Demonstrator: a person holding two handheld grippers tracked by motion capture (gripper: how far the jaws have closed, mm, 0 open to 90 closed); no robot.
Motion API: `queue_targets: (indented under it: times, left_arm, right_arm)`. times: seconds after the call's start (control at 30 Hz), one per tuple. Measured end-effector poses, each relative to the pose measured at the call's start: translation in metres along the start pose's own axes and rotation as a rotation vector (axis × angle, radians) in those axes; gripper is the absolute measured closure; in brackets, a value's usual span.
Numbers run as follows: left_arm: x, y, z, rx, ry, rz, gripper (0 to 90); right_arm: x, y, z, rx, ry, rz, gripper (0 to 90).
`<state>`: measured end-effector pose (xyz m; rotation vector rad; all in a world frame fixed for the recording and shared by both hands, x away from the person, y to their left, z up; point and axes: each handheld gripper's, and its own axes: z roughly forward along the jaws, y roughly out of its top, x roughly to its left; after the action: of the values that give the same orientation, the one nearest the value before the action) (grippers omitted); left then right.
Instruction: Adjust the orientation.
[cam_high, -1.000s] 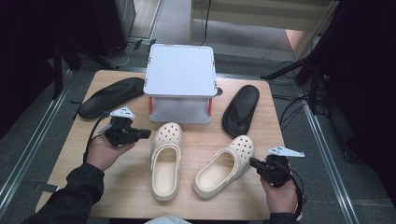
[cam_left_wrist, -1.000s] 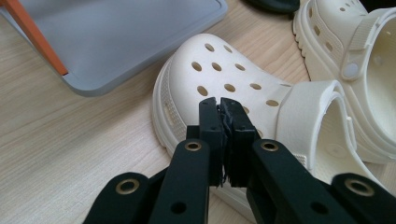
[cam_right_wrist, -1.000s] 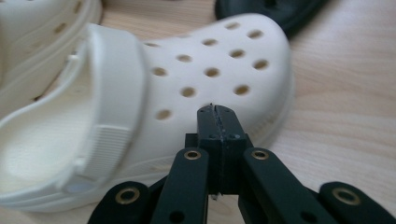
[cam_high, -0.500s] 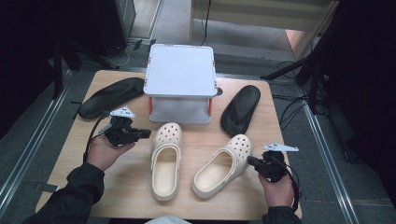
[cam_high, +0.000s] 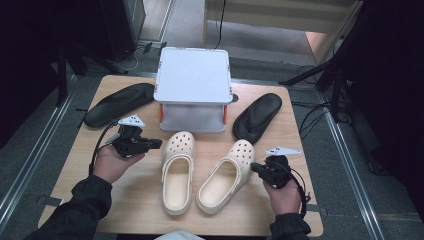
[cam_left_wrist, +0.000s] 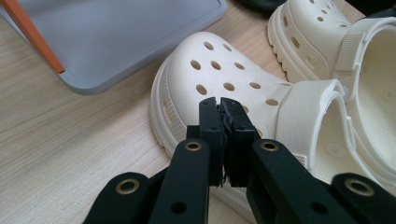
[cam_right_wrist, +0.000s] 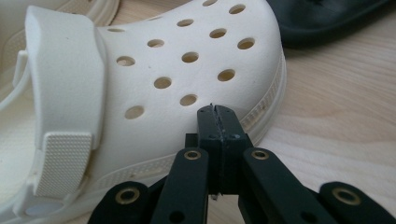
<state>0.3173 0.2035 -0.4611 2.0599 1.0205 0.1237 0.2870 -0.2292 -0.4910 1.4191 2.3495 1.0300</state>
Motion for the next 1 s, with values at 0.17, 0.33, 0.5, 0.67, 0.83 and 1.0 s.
queue_targets:
  times: [0.17, 0.33, 0.5, 0.67, 0.83, 1.0]
  left_arm:
    - [-0.001, -0.001, 0.000, 0.004, -0.002, 0.001, 88.5]
    - [0.000, -0.002, -0.001, -0.001, 0.004, -0.004, 88.9]
    - [0.002, -0.006, -0.001, -0.008, -0.008, -0.032, 89.3]
    - [0.002, -0.012, -0.005, -0.010, 0.000, -0.047, 89.2]
    - [0.002, -0.016, -0.007, -0.008, 0.008, -0.052, 89.2]
    - [-0.001, -0.022, -0.006, 0.003, 0.015, -0.053, 89.2]
  right_arm:
    - [0.006, 0.010, 0.010, 0.000, 0.019, -0.027, 90.0]
    - [0.012, 0.020, 0.020, 0.002, 0.031, -0.052, 90.0]
    - [0.013, 0.027, 0.028, -0.003, 0.047, -0.061, 90.0]
    - [0.015, 0.034, 0.035, -0.001, 0.060, -0.088, 90.0]
    - [0.018, 0.042, 0.042, 0.002, 0.075, -0.107, 90.0]
    - [0.019, 0.050, 0.051, 0.003, 0.105, -0.121, 90.0]
